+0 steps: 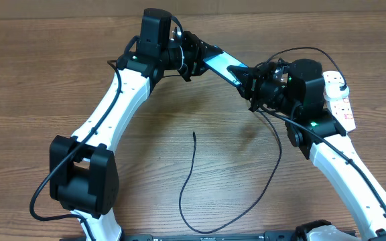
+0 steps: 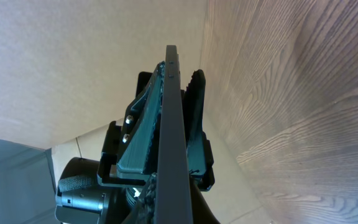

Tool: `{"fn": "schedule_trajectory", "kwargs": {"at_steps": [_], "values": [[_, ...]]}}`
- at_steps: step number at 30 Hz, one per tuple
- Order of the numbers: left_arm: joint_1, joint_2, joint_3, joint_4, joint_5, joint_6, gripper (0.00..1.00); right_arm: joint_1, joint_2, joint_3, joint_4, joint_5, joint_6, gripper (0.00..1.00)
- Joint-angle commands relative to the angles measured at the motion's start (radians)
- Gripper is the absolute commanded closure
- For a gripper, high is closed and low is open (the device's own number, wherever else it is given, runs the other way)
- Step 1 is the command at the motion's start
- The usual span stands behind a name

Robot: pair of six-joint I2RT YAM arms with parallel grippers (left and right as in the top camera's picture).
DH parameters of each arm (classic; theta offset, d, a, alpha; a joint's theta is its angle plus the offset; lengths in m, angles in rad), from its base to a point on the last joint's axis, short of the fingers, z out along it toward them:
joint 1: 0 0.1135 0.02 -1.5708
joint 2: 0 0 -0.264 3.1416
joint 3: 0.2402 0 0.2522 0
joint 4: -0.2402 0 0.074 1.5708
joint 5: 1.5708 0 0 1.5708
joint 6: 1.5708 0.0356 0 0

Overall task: Plug charger to phone and switch on socket
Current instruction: 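Close the left gripper on the phone's other end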

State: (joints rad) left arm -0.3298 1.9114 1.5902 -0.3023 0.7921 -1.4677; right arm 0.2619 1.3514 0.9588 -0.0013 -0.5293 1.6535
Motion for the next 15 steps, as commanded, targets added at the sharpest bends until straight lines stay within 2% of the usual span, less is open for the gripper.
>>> {"fn": "schedule_trajectory", "kwargs": {"at_steps": [1,13,15], "values": [[-0.024,-0.004,-0.005,-0.007,-0.011,-0.014,0.74,0.008,-0.012,0.023,0.023,-0.003,-0.004,0.96],[-0.029,-0.004,-0.005,-0.006,-0.018,-0.014,0.81,0.021,-0.012,0.023,0.023,-0.003,-0.001,0.96],[-0.030,-0.004,-0.005,-0.006,-0.018,-0.014,0.81,0.025,-0.012,0.023,0.023,-0.008,0.038,0.96]]}}
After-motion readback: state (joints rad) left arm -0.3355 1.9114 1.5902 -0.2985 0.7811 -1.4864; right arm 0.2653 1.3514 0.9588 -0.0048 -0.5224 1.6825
